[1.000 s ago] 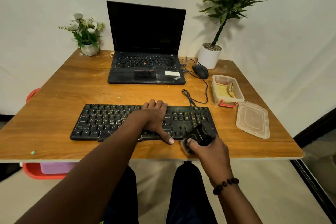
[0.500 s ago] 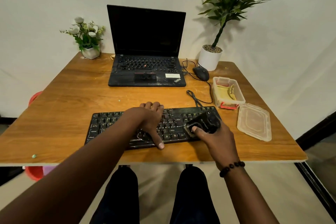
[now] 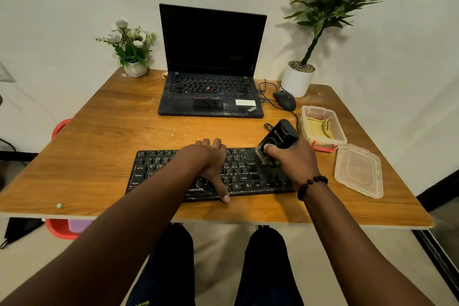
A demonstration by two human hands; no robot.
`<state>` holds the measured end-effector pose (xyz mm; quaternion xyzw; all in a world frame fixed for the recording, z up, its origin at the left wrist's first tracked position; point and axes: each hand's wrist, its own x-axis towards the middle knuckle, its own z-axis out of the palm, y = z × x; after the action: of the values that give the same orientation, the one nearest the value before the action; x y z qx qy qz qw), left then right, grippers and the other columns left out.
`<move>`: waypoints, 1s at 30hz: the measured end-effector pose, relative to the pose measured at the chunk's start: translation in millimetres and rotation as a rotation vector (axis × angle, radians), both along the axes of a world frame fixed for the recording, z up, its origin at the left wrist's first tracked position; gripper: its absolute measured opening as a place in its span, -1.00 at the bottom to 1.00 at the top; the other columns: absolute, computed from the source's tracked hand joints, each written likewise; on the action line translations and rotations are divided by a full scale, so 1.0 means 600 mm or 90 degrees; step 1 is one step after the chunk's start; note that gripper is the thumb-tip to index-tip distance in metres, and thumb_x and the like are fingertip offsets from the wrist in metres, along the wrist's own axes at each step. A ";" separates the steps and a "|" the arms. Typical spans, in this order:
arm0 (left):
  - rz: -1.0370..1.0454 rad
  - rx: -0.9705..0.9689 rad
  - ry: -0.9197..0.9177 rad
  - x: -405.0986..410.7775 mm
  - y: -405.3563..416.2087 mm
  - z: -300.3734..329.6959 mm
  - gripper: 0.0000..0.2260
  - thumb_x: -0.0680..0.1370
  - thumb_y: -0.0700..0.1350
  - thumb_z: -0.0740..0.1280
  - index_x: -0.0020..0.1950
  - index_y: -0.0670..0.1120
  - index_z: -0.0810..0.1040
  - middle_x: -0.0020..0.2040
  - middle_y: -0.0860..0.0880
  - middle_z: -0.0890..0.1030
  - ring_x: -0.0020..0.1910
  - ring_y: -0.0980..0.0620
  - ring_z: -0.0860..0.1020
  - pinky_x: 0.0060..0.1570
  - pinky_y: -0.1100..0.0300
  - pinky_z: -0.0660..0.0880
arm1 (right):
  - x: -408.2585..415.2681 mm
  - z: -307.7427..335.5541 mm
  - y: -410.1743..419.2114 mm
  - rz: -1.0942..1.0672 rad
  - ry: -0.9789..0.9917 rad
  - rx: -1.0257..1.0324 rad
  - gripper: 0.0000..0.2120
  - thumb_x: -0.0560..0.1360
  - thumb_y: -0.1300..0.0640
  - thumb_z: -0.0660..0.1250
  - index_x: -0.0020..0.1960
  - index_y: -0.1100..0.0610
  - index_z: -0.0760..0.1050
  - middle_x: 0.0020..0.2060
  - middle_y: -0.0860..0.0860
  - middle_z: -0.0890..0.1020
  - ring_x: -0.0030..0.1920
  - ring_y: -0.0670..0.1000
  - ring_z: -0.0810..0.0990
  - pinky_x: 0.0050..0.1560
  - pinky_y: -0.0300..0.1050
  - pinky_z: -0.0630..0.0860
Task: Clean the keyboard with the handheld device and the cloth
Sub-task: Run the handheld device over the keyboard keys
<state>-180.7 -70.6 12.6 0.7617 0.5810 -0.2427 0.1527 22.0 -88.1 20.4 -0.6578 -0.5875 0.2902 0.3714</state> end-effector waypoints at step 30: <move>0.001 -0.001 -0.035 -0.017 0.009 -0.019 0.27 0.14 0.50 0.49 0.60 -0.08 -0.03 0.56 -0.10 0.05 0.52 -0.28 0.06 0.45 -0.30 0.20 | -0.063 -0.006 0.027 0.070 -0.210 0.005 -0.67 0.34 0.02 0.51 0.05 0.09 0.55 -0.10 -0.01 0.63 -0.13 -0.05 0.53 -0.20 -0.25 0.43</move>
<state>-190.7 -65.5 1.4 0.7678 0.5767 -0.2218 0.1696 -16.1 -71.9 17.0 -0.6619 -0.6769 0.1956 0.2560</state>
